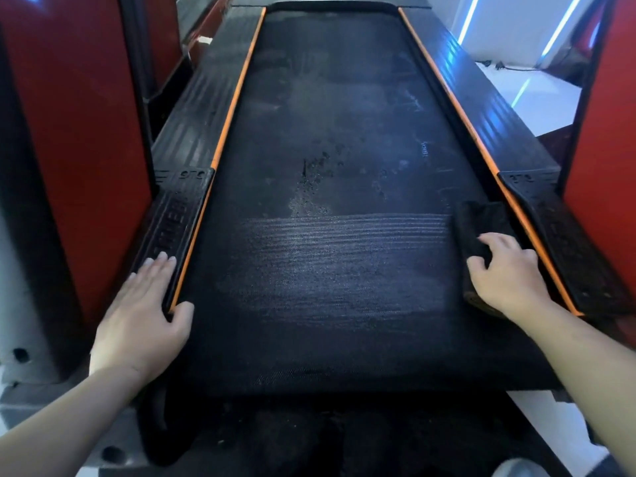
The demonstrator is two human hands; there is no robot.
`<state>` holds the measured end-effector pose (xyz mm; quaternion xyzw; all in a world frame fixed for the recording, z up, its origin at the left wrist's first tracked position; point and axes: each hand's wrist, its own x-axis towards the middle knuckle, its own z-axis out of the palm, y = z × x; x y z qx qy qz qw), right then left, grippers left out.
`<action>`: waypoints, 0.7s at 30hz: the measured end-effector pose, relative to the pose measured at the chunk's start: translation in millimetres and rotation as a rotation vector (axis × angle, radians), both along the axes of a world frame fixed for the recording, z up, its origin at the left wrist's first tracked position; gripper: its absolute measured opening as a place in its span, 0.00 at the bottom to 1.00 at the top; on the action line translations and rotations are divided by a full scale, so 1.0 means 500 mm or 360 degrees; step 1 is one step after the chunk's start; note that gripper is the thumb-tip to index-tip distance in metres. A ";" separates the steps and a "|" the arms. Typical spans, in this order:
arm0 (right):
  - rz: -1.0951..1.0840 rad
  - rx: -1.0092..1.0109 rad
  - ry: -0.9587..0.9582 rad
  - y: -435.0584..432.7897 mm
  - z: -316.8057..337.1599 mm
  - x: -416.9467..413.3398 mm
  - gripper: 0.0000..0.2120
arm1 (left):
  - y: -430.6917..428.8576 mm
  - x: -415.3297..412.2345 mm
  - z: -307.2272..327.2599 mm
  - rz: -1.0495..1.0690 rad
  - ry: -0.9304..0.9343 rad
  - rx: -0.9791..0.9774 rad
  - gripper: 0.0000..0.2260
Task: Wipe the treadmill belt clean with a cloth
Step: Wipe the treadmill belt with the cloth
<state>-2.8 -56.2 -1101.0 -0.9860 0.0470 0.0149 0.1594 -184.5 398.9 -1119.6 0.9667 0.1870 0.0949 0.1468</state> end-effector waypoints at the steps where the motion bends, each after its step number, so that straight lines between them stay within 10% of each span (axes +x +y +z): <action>1: -0.0038 -0.0011 0.0016 -0.001 0.001 0.002 0.23 | -0.001 0.001 0.000 -0.0011 0.0014 0.0033 0.33; 8: -0.0008 0.0042 -0.0043 0.014 0.005 0.024 0.20 | -0.036 0.032 0.018 -0.0573 -0.0162 0.0874 0.28; 21: 0.0213 -0.0220 -0.0096 0.066 -0.043 0.035 0.24 | -0.145 0.189 -0.079 -0.0268 0.0275 0.0287 0.31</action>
